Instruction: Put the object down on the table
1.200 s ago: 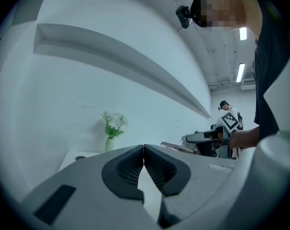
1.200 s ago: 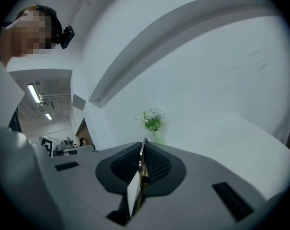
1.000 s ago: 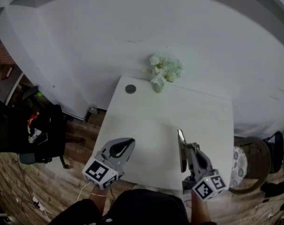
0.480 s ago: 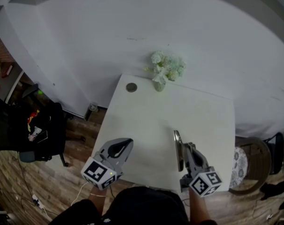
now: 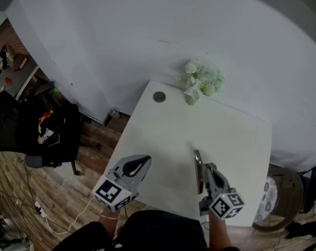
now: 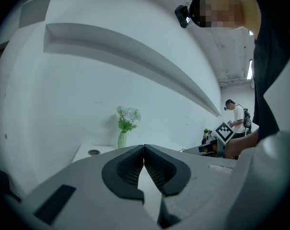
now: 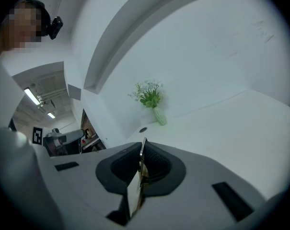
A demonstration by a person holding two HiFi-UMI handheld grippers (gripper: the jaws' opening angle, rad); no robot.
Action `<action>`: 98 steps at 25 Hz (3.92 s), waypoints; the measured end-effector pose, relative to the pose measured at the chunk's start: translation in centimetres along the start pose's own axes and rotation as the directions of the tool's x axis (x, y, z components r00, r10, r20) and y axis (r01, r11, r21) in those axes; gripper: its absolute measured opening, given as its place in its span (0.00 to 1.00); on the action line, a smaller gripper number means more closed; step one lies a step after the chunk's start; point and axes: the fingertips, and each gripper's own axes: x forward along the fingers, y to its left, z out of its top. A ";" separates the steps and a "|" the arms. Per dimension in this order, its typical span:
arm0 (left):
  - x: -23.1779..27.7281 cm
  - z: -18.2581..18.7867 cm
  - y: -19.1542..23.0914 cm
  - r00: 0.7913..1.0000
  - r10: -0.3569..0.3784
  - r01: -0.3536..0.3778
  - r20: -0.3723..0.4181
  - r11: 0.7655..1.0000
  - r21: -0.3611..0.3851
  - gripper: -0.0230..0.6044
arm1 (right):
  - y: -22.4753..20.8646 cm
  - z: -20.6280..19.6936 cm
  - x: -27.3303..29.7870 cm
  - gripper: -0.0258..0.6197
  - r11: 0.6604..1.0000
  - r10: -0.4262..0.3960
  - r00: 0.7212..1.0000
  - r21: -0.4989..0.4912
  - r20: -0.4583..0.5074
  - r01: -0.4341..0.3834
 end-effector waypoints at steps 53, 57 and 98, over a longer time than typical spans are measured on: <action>2.0 -1.4 2.2 0.996 0.066 -0.067 -0.065 0.998 -0.014 0.03 | -5.7 -6.6 4.0 0.07 0.994 0.008 0.977 0.111 -0.212 0.016; 1.8 -1.4 2.2 0.996 0.065 -0.066 -0.064 0.998 -0.014 0.03 | -5.7 -6.7 4.0 0.09 0.998 -0.018 0.974 0.060 -0.227 0.033; -5.1 1.2 1.8 0.994 0.098 -0.098 0.043 0.995 0.014 0.03 | 5.0 5.0 -0.9 0.04 0.984 0.064 0.986 -0.172 0.156 -0.036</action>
